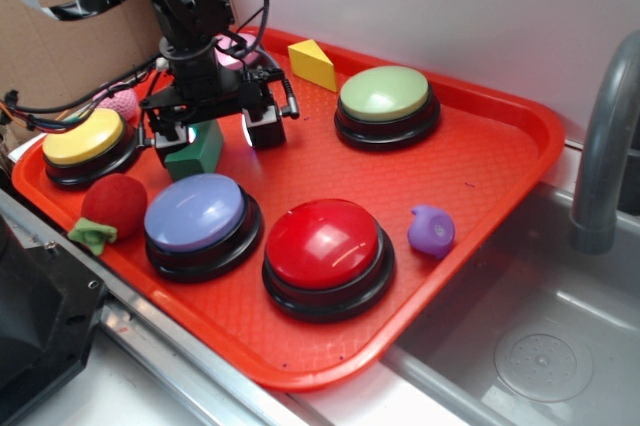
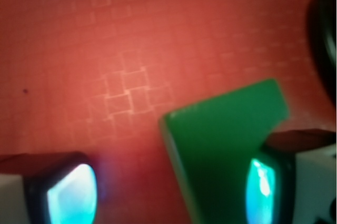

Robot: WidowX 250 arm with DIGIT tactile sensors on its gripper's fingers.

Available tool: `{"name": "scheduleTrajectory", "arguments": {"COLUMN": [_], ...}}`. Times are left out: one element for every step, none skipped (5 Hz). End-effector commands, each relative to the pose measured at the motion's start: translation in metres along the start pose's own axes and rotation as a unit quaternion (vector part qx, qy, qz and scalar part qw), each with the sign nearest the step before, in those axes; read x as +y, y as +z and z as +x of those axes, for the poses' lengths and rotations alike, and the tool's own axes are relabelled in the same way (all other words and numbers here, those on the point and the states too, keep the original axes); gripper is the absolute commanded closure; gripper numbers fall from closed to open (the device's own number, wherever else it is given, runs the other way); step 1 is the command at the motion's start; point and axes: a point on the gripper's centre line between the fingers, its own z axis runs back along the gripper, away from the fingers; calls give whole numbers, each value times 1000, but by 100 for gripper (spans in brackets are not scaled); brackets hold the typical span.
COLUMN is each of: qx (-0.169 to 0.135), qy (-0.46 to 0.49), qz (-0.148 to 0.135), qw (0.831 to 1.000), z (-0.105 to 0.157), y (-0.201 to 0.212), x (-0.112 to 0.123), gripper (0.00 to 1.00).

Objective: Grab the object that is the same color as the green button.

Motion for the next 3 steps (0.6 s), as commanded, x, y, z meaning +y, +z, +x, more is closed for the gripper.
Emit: {"name": "scheduleTrajectory", "arguments": {"qx": [5, 14, 25], "qy": [-25, -44, -88], "qz": [-23, -40, -43], "qw": [999, 998, 995], "z": [15, 20, 27], "y": [12, 29, 57], "x": [1, -5, -12], "gripper": [100, 100, 100]}}
